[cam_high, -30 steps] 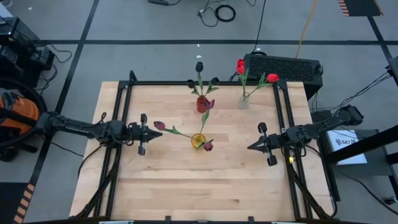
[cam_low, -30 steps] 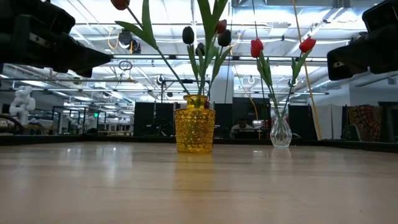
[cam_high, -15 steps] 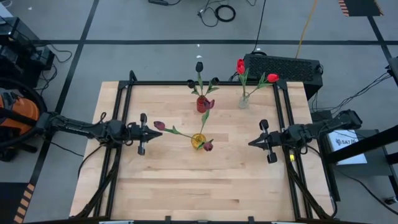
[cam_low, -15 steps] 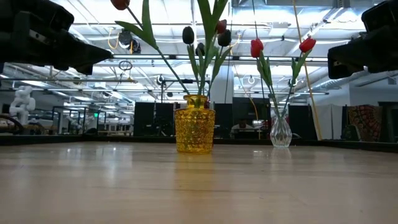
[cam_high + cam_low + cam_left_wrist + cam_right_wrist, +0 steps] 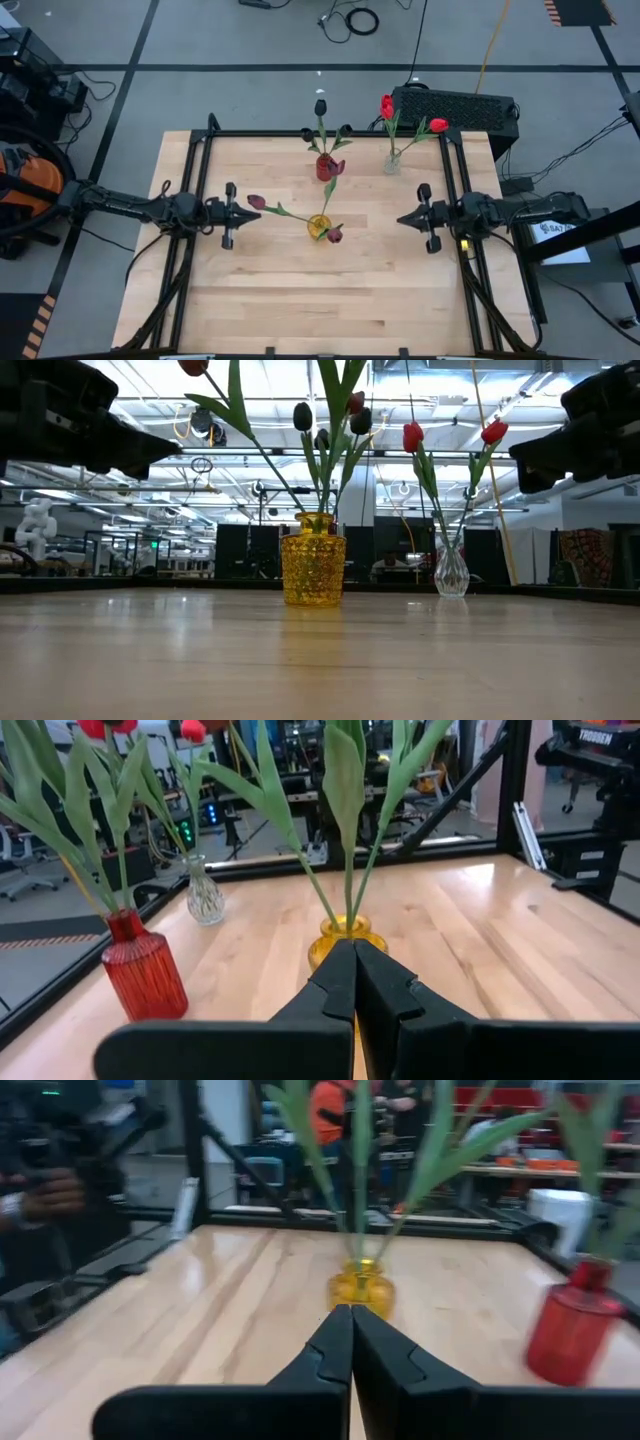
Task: Sort flowers into vase by color
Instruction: Return to Home Position
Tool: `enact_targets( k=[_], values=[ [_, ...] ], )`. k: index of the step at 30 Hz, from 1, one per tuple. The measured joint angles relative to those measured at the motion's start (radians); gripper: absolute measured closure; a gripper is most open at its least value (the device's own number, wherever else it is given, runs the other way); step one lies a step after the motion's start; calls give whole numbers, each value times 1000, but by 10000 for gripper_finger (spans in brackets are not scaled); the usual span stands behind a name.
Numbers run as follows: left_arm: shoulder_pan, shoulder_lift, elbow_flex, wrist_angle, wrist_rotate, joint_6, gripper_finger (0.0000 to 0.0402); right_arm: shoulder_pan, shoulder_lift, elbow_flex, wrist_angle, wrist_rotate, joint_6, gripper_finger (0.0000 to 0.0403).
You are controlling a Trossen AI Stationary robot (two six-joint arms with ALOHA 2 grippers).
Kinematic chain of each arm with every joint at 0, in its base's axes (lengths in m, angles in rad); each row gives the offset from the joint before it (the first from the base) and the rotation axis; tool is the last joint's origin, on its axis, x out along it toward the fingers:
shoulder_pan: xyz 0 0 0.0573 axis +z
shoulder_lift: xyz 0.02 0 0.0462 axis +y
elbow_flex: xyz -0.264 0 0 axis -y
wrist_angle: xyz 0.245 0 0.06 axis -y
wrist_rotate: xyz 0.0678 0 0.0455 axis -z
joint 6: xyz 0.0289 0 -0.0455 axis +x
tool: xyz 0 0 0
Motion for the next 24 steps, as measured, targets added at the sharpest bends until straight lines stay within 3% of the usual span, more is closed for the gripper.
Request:
enact_targets(
  k=[4, 11, 16, 24],
  values=[
    [0, 0, -1, -3, -6, -5, 401, 0, -6, 0, 2, 88, 0, 403],
    [0, 0, -1, -2, -7, -5, 401, 1, -72, 0, -23, -13, -19, 403],
    [0, 0, -1, 0, -8, -6, 401, -27, -184, 0, -95, -8, -38, 403],
    [0, 0, -1, 12, -11, 0, 401, -74, -183, 1, -134, -9, -25, 403]
  ],
)
